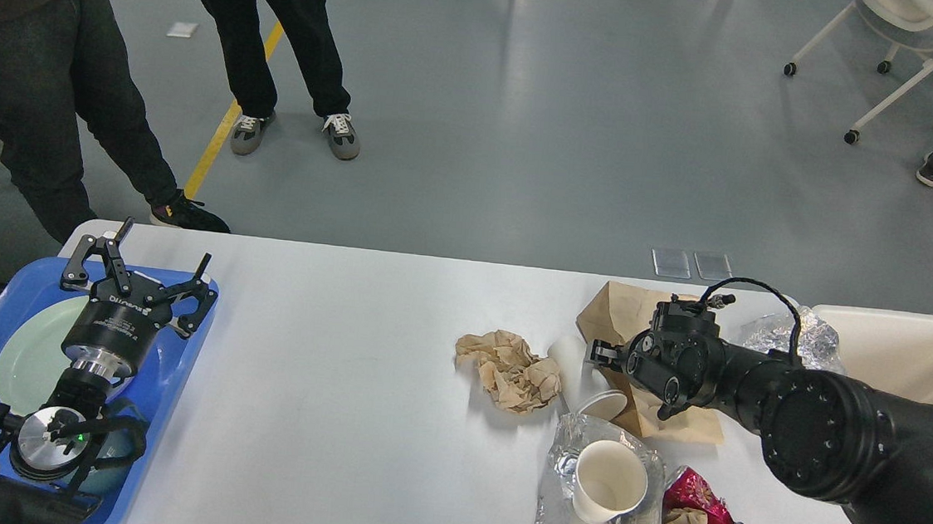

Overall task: Tidy desktop
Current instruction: 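Grasp the tall brown paper bag with the right gripper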

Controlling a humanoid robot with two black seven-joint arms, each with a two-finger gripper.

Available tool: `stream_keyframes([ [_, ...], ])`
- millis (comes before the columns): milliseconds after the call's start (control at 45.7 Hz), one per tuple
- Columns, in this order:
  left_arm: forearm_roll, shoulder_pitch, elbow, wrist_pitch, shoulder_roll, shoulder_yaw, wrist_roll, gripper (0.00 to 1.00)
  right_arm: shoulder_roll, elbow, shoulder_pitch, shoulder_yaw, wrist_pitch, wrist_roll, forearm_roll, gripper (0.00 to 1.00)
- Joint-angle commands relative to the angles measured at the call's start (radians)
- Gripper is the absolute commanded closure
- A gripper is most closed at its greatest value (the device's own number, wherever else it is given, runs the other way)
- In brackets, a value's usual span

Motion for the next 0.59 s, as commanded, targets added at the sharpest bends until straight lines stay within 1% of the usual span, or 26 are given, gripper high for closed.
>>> stream_keyframes([
  [0,0.000,0.000,0.000,0.000,0.000,0.000,0.000,0.03,0.000,0.005,-0.001,0.008,-0.003,-0.001,0.005,0.44],
  [131,0.000,0.000,0.000,0.000,0.000,0.000,0.000,0.03,-0.007,0.007,-0.001,0.024,-0.005,-0.001,0.011,0.86],
  [153,0.000,0.000,0.000,0.000,0.000,0.000,0.000,0.03,-0.007,0.008,-0.001,0.025,-0.006,-0.001,0.014,0.98],
  [175,0.000,0.000,0.000,0.000,0.000,0.000,0.000,0.03,-0.007,0.010,-0.001,0.030,-0.006,-0.001,0.018,1.00],
  [569,0.000,0.000,0.000,0.000,0.000,0.000,0.000,0.03,-0.012,0.010,0.011,0.036,-0.006,-0.004,0.025,1.00],
])
